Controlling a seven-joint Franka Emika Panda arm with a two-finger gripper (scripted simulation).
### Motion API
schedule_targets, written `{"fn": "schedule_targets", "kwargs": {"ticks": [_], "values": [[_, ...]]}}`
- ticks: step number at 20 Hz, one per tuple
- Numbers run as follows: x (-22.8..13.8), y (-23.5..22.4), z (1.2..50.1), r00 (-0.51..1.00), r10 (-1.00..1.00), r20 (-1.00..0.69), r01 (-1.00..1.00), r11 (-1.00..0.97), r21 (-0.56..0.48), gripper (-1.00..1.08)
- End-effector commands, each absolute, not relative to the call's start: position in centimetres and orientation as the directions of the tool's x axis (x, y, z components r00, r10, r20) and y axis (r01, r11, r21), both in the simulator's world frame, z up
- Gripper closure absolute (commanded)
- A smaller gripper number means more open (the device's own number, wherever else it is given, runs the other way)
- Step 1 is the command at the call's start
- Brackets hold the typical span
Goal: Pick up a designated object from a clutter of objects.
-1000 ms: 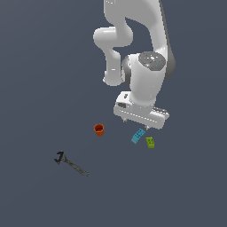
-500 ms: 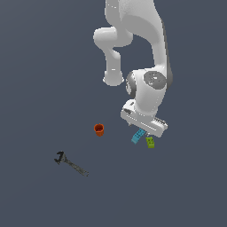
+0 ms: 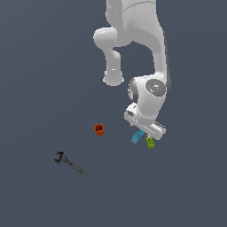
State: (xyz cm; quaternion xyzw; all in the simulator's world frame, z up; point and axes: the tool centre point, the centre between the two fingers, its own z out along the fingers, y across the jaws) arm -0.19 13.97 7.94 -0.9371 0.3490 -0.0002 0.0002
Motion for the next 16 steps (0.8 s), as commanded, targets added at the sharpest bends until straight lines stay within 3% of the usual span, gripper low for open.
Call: {"fn": "schedule_targets", "kwargs": {"ticks": [1,16], "values": [[-0.3,14.1,7.5,0.746,-0.666,0.0,-0.666,-0.746,0.0,-0.92],[-0.6,14.2,4.1,0.741,-0.671,0.0,-0.671,-0.741,0.0,-0.92]]}}
